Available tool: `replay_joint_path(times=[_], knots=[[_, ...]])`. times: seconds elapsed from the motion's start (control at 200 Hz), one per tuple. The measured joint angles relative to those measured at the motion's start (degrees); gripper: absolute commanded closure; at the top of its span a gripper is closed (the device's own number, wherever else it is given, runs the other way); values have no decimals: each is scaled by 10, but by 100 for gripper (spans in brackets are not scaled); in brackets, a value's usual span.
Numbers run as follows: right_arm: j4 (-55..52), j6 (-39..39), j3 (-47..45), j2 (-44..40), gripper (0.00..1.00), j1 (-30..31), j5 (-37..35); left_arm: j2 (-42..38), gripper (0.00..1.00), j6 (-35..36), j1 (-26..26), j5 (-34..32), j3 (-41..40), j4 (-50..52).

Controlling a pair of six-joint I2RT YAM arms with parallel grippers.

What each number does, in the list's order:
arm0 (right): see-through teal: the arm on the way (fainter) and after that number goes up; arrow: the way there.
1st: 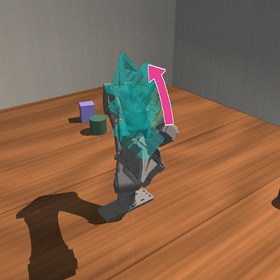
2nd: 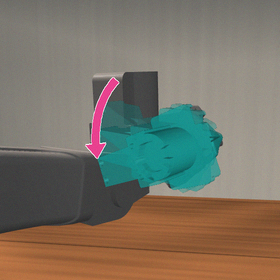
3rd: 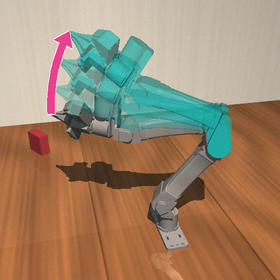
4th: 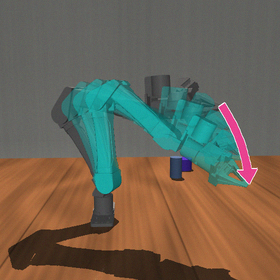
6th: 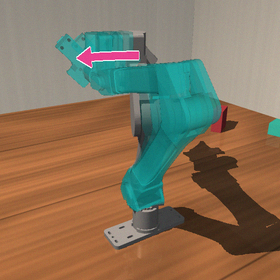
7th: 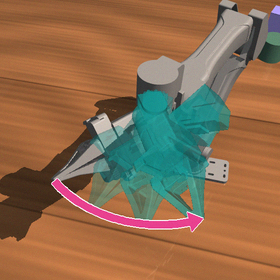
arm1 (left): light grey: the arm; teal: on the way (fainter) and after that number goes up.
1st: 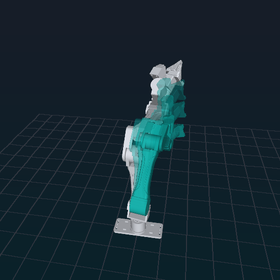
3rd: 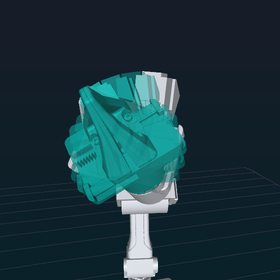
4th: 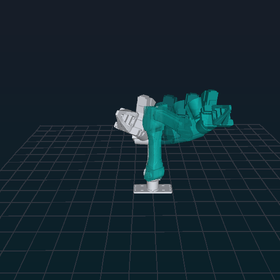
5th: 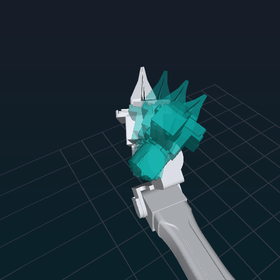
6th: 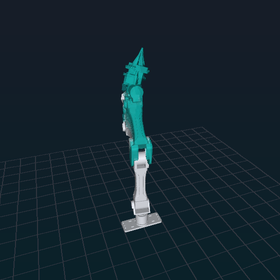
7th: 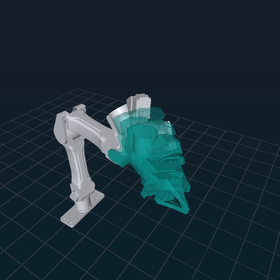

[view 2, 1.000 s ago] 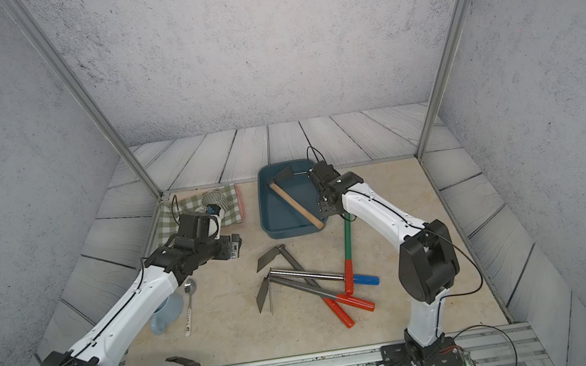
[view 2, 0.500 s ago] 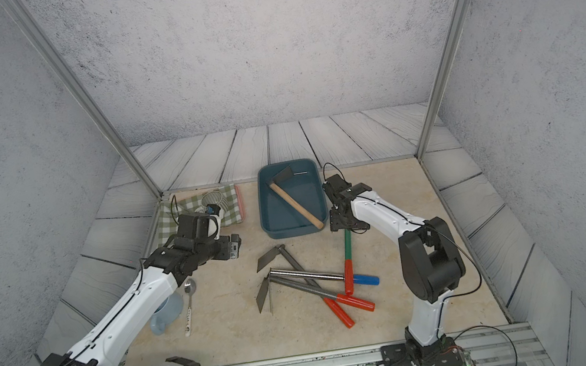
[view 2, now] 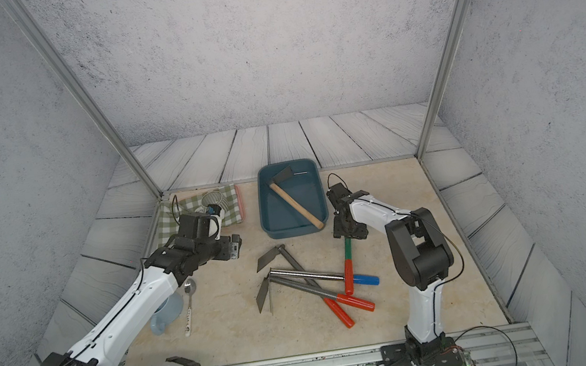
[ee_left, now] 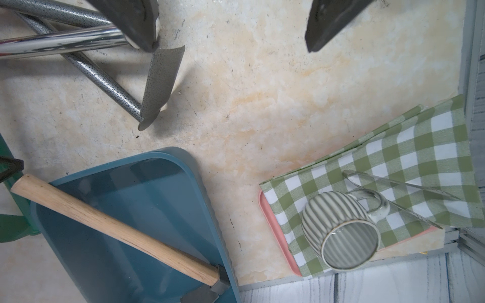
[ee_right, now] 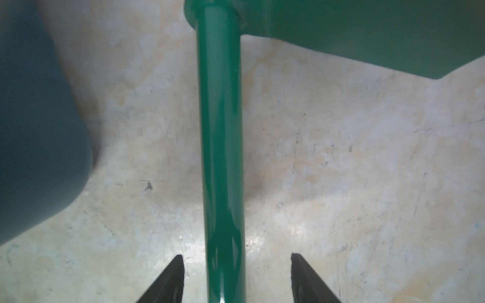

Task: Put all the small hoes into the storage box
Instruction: Pick up the hoe from the center of the board.

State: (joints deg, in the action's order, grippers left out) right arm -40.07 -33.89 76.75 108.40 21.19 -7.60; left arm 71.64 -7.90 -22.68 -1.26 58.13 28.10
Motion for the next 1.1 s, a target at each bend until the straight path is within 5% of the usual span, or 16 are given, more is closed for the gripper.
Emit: replay_joint_path(times=[0.455, 1.101], knots=[[-1, 5, 14, 30, 80, -1, 11, 0, 8, 2, 0, -6, 0, 0], [-57, 46, 65, 21, 95, -8, -31, 2, 8, 2, 0, -9, 0, 4]])
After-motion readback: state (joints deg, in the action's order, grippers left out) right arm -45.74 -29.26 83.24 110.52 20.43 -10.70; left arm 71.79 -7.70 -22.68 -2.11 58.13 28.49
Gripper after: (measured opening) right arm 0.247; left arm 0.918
